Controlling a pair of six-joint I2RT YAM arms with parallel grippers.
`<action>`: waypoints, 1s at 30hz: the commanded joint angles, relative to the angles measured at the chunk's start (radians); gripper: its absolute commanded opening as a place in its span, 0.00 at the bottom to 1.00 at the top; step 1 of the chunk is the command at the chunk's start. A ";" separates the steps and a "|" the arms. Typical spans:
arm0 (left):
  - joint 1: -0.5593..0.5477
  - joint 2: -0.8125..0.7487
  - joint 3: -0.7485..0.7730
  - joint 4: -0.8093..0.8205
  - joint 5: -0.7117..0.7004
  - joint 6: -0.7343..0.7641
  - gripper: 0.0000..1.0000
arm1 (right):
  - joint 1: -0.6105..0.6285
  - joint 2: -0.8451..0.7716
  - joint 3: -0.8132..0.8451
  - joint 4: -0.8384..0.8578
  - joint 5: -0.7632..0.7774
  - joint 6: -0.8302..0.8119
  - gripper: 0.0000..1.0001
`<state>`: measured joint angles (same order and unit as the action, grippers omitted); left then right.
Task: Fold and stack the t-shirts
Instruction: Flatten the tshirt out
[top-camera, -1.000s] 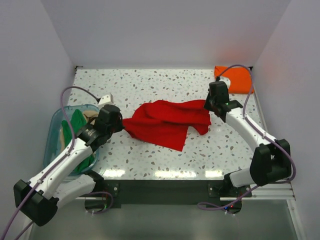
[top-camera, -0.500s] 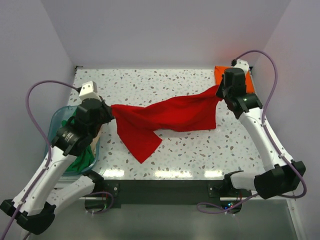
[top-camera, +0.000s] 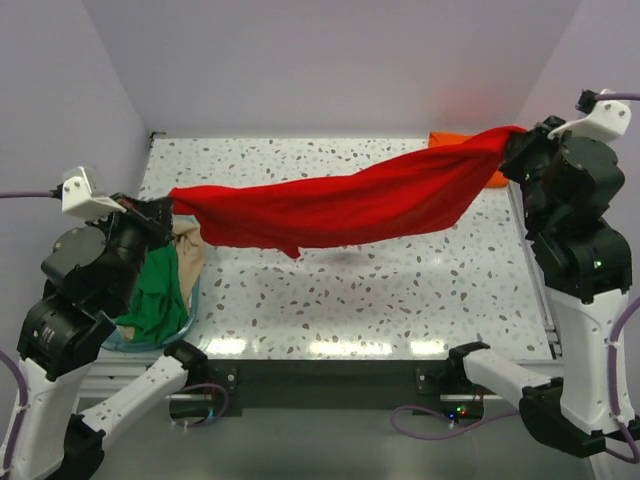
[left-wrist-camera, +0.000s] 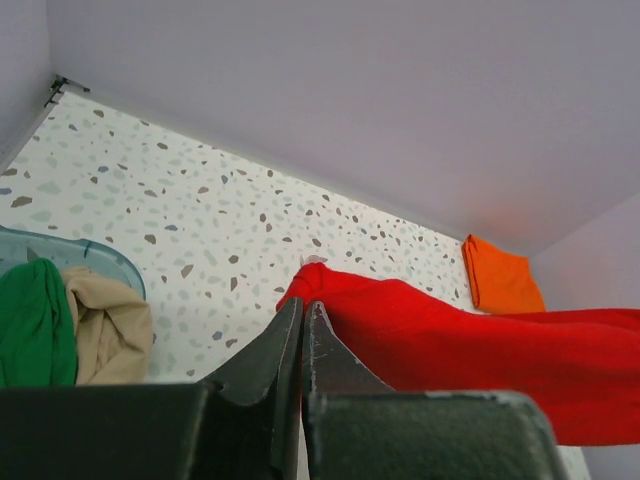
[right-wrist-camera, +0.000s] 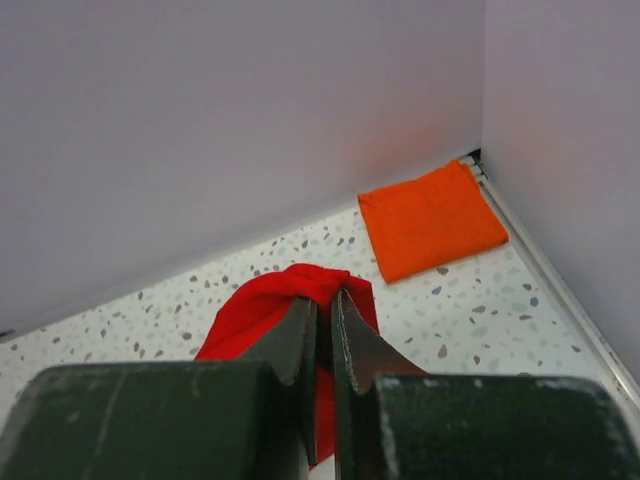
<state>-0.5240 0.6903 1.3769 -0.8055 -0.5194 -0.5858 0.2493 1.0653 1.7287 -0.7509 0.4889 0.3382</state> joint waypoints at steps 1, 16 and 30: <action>0.007 0.043 0.031 0.023 -0.056 0.040 0.00 | -0.005 0.031 0.089 -0.004 0.054 -0.042 0.00; 0.185 0.614 -0.098 0.331 0.304 0.043 0.32 | -0.099 0.629 0.048 0.122 -0.045 -0.042 0.55; 0.254 0.381 -0.633 0.456 0.449 -0.143 0.64 | -0.169 0.434 -0.538 0.286 -0.153 0.099 0.77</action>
<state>-0.2665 1.1358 0.8612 -0.4080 -0.1024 -0.6422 0.0933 1.6028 1.2884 -0.5598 0.3561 0.3756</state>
